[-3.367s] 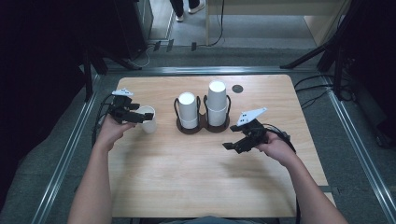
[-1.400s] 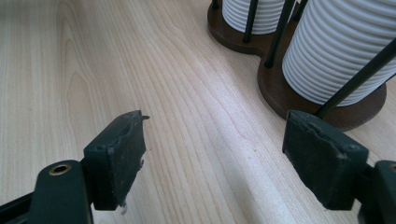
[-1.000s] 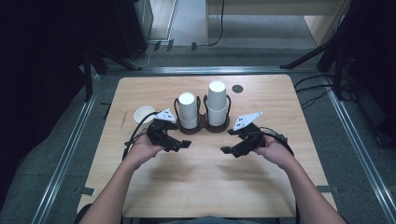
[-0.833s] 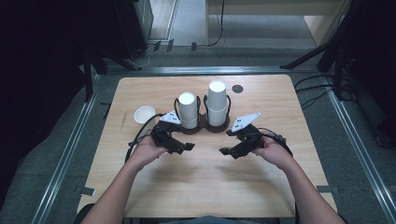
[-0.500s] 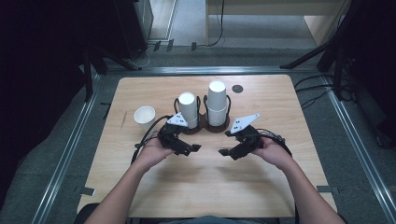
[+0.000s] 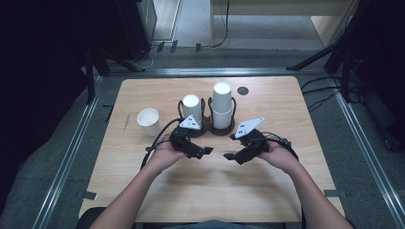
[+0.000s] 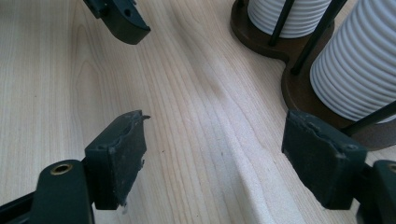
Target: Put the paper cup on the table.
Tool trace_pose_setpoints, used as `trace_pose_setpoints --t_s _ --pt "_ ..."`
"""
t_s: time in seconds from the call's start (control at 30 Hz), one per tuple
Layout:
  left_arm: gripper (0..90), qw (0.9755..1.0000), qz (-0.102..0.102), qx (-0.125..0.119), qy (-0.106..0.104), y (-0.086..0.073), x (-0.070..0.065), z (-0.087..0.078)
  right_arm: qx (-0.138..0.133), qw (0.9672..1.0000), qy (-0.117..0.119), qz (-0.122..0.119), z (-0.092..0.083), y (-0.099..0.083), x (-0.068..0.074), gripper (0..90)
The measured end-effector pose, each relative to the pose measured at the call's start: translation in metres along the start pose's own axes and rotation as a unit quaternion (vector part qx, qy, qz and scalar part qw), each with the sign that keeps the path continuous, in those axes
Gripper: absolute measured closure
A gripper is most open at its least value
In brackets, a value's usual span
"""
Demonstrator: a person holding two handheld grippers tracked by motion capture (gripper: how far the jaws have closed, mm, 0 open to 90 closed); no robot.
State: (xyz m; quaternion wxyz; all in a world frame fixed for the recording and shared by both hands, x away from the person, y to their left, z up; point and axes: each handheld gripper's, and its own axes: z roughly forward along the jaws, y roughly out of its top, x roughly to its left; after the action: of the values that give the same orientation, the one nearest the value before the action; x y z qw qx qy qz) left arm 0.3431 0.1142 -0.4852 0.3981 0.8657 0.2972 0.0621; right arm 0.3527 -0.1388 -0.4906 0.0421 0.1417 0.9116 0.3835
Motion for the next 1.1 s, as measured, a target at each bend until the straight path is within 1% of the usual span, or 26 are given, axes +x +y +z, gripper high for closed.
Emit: trace_pose_setpoints --t_s 0.13,0.17,0.23,0.27,0.33,0.47,0.53,0.67,0.77,1.1 --pt "8.2 1.0 -0.005 -0.005 0.001 0.0009 -0.0002 0.0024 -0.001 1.0 0.0 -0.001 0.0 -0.0001 0.0 22.2" --pt "8.2 1.0 -0.004 -0.005 0.004 0.0011 -0.0005 0.0028 0.0 1.0 0.0 -0.002 0.0001 -0.0002 -0.0002 22.2" --pt "8.2 0.9998 -0.004 -0.006 0.018 0.002 -0.0017 0.0041 0.001 1.0 0.0 -0.003 0.0003 -0.0003 -0.0005 22.2" --pt "8.2 0.9998 -0.005 -0.005 0.019 0.0021 -0.0016 0.0046 0.002 1.0 0.001 -0.003 0.0003 -0.0004 -0.0005 22.2" --pt "8.2 0.9998 -0.01 -0.007 0.014 0.0021 -0.0011 0.0054 0.003 1.0 0.0 -0.002 0.0006 -0.0005 -0.0007 22.2" --pt "8.2 0.9997 -0.009 0.0 0.021 0.0021 -0.0015 0.0076 0.004 1.0 0.001 -0.002 0.001 -0.0005 -0.0007 22.2" --pt "8.2 0.9998 -0.01 0.001 0.018 0.0021 -0.0017 0.0083 0.004 1.0 0.001 -0.003 0.0013 -0.0005 -0.0007 22.2" --pt "8.2 0.9997 -0.01 0.003 0.02 0.0016 -0.0013 0.0087 0.007 1.0 0.003 -0.003 0.0015 -0.0008 -0.0009 22.2" --pt "8.2 0.9997 -0.015 0.0 0.019 0.001 -0.0003 0.0086 0.007 1.0 0.003 -0.001 0.0013 -0.0009 -0.0012 22.2" --pt "8.2 0.9998 -0.012 0.004 0.018 0.0002 0.0005 0.0084 0.008 1.0 0.004 -0.004 0.0016 -0.001 -0.0008 22.2"
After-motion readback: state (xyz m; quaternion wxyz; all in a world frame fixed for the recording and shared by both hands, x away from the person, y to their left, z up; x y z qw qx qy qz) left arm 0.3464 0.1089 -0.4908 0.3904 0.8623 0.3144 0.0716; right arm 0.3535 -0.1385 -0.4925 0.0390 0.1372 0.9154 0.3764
